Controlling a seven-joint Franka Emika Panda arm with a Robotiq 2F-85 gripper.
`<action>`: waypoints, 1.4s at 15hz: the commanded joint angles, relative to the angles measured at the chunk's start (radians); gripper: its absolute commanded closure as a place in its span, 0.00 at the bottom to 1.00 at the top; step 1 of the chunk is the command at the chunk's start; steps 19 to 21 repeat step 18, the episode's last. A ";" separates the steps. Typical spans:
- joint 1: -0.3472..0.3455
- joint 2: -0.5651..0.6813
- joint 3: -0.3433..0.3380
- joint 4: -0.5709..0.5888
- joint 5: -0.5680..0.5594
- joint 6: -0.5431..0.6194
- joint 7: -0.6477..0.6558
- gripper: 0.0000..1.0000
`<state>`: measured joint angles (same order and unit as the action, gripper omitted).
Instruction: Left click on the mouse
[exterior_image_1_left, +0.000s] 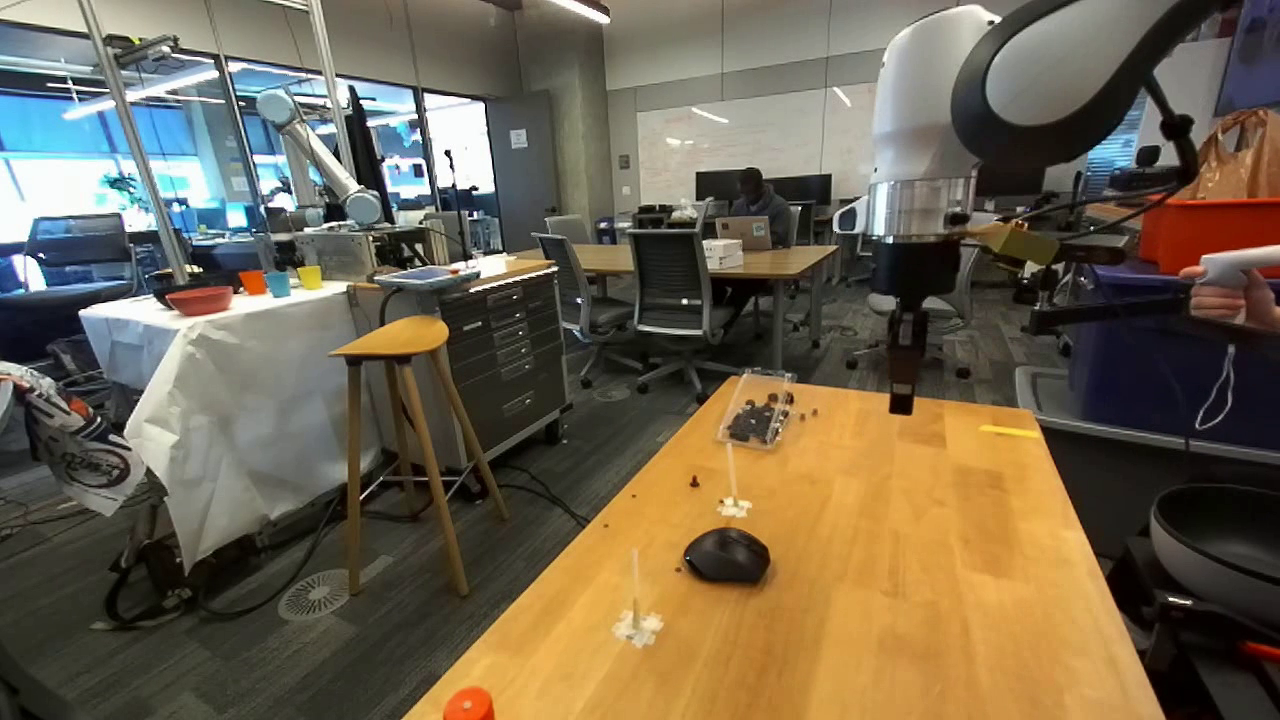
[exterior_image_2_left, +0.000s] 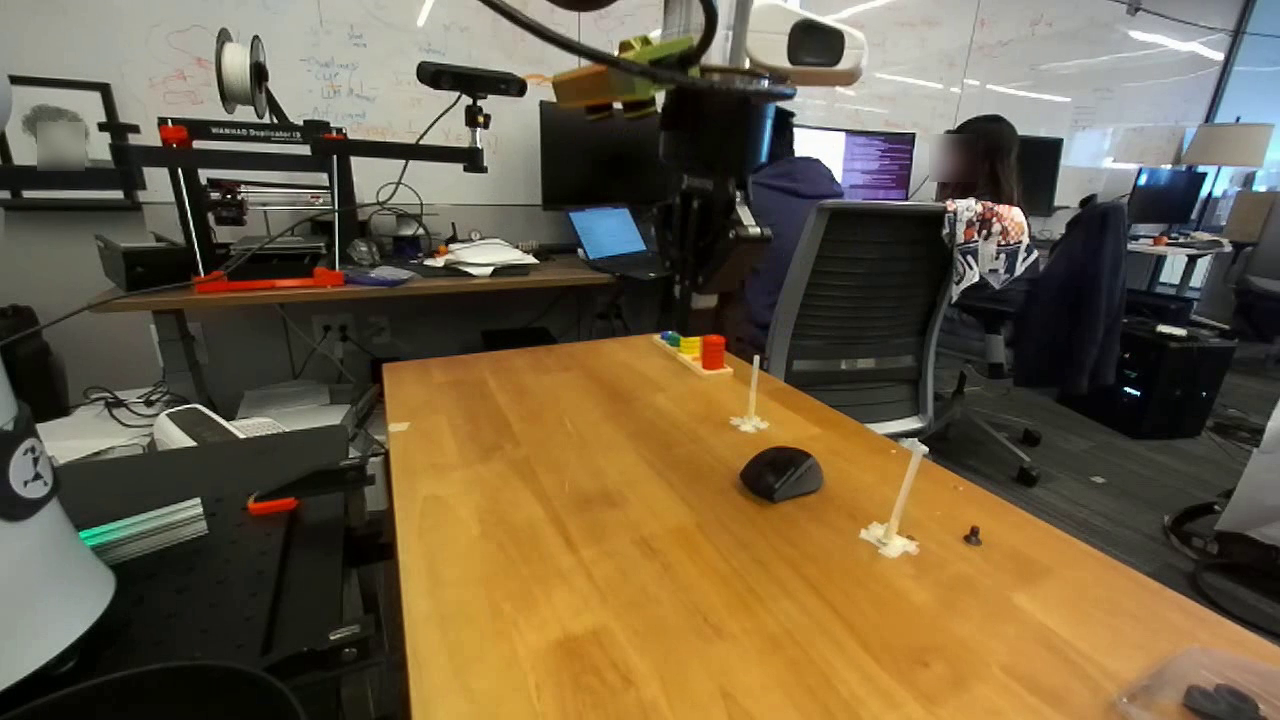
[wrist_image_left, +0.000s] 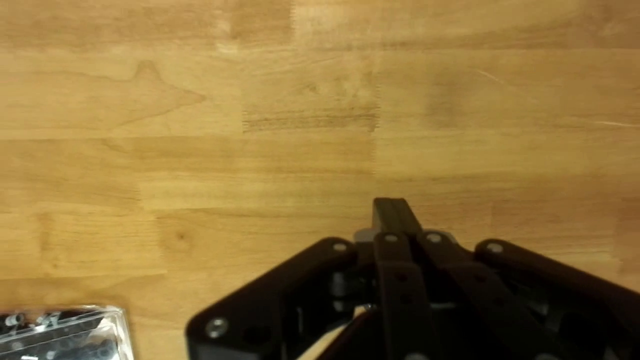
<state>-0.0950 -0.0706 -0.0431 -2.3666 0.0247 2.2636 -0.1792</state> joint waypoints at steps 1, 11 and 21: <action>0.010 -0.069 -0.018 0.025 -0.002 -0.132 -0.015 0.94; 0.013 -0.120 -0.028 0.066 -0.002 -0.305 -0.036 0.09; 0.014 -0.111 -0.025 0.057 -0.004 -0.301 -0.031 0.00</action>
